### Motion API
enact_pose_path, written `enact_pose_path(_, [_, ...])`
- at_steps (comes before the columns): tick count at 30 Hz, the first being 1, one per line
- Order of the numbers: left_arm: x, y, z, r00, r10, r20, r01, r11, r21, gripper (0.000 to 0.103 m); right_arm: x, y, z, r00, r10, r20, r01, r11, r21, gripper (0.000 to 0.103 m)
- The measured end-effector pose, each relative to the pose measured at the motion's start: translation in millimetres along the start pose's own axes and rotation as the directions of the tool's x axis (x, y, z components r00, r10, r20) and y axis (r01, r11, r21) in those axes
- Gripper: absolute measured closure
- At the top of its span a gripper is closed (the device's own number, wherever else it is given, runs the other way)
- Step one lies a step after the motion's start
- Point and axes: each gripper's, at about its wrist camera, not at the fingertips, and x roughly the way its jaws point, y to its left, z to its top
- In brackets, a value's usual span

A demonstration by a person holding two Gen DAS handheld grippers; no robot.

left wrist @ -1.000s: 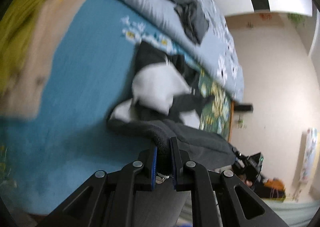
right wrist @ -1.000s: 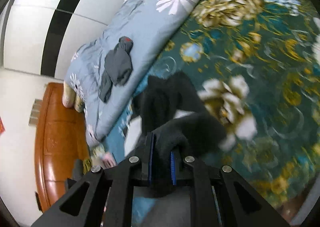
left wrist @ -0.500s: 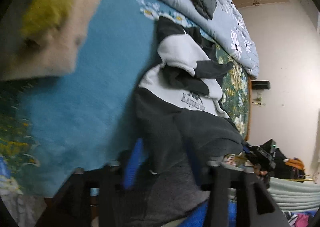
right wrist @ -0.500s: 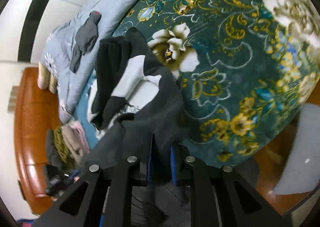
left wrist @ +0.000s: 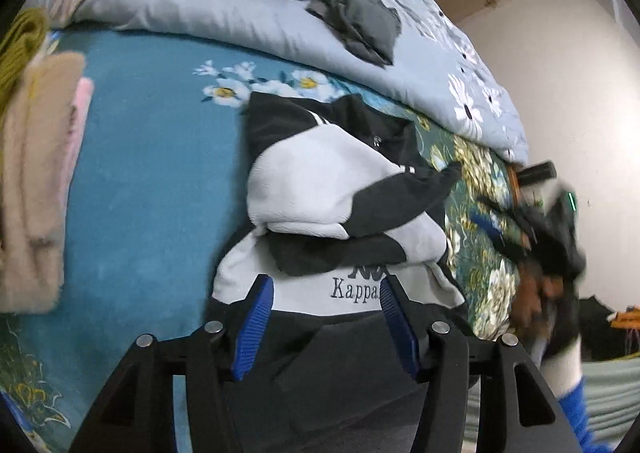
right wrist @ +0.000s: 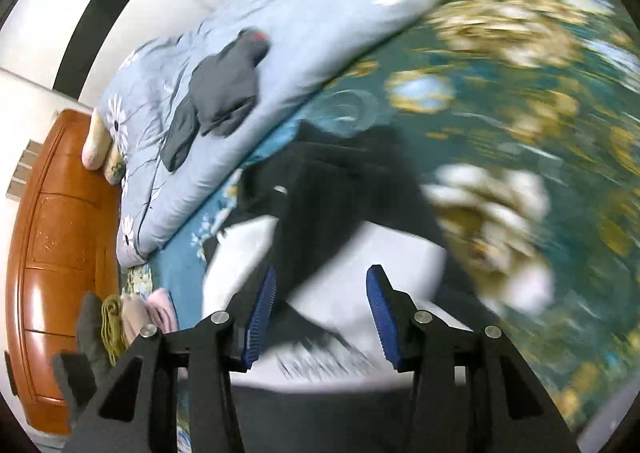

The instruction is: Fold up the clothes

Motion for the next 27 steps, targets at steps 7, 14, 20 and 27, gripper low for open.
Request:
enact_pose_path(7, [-6.7,17.9,-11.7,1.0,0.028,-0.004,-0.028,0.999,-0.027,0.044,51.7,20.4,38.3,0.976,-0.216,-0.033,0.218,0.972,0.09,0.093])
enact_pose_path(14, [-16.5,38.0,-7.7,0.999,0.032,0.028,-0.03,0.998,-0.059,0.044,-18.6,36.1,31.2,0.977,0.141,0.162,-0.134,0.99,-0.053,0.095])
enact_pose_path(20, [-5.9,53.4,-14.5,0.999,0.047,-0.012,-0.048,0.994,-0.1,0.044,-3.8,-24.6,8.2,0.991,0.09,0.103,-0.09,0.996,0.003,0.095])
enact_pose_path(27, [0.9,66.8,-28.0,0.998,0.046,-0.04,-0.052,0.989,-0.141,0.044,36.7,-84.6,-9.4,1.0,0.001,-0.01,0.001,0.982,0.187,0.095])
